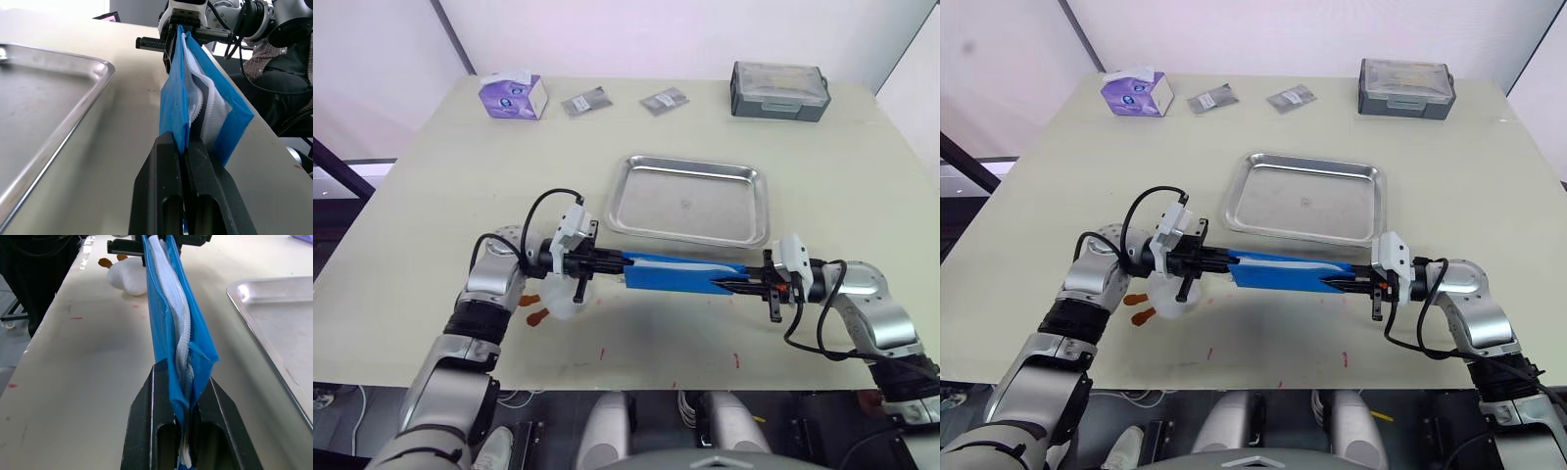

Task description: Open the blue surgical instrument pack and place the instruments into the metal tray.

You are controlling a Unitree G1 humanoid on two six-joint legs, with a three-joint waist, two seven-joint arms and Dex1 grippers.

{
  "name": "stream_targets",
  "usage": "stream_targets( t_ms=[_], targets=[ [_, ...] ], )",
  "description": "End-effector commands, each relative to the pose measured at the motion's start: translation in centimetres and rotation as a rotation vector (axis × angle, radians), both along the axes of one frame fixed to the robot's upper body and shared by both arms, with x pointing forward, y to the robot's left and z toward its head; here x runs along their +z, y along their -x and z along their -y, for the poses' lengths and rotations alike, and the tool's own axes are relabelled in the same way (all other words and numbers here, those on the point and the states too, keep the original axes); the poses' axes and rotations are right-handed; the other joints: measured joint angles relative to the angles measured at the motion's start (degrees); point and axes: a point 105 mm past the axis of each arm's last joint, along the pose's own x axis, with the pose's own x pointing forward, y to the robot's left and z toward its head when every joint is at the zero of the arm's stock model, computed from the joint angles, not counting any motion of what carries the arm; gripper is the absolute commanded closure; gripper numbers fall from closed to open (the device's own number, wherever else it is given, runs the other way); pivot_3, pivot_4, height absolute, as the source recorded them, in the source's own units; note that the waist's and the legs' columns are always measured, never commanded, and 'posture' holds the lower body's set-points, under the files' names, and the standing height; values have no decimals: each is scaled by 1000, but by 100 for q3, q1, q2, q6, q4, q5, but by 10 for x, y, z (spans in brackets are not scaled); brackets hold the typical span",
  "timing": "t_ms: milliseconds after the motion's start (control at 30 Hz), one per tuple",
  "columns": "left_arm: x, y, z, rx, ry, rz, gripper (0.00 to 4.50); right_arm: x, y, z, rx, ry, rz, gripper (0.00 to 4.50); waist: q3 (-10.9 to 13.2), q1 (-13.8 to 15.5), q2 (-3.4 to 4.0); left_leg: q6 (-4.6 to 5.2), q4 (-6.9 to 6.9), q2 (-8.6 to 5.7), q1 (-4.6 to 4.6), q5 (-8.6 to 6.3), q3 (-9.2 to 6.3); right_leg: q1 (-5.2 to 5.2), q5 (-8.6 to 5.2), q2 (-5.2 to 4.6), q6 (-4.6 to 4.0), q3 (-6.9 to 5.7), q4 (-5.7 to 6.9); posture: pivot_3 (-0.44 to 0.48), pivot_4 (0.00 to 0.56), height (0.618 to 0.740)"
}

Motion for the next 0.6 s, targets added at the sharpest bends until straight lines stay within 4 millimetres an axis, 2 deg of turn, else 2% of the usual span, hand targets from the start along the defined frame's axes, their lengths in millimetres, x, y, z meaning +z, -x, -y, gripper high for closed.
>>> stream_targets(
  t_ms=[33,67,167,233,367,467,600],
  targets=[
    [8,7,3,-55,15,32,4500,10,6,5,10,6,-1,2802,0,5,0,0,0,0,0,0,0,1,0,-1,0,0,-1,0,150,738],
    [7,7,3,-53,16,33,4500,10,8,6,10,11,-6,2300,0,5,0,6,0,0,0,-3,0,1,0,-1,0,0,-2,0,150,738],
    [6,6,4,-46,18,33,4500,13,13,13,4,19,-19,1261,0,5,0,15,0,0,0,-9,-2,1,0,0,0,-2,0,0,150,738],
    [5,6,4,-44,17,33,4500,17,15,16,-4,12,-21,154,0,-1,0,15,1,0,0,-9,-1,2,0,0,0,-1,0,0,150,738],
    [3,5,4,-38,17,32,4500,28,21,23,-19,-6,-28,63,0,7,0,16,2,0,1,-9,-2,3,0,0,0,-1,0,0,150,738],
    [1,5,5,-37,16,32,4500,39,34,29,-13,-28,-98,63,0,12,0,16,3,-1,1,-9,-4,6,0,-1,0,-3,-1,0,150,738],
    [0,3,7,-35,22,30,4500,63,47,29,10,-180,-215,63,0,1,0,17,3,0,1,-10,-9,8,0,-1,0,-4,-3,0,150,738]
  ],
)
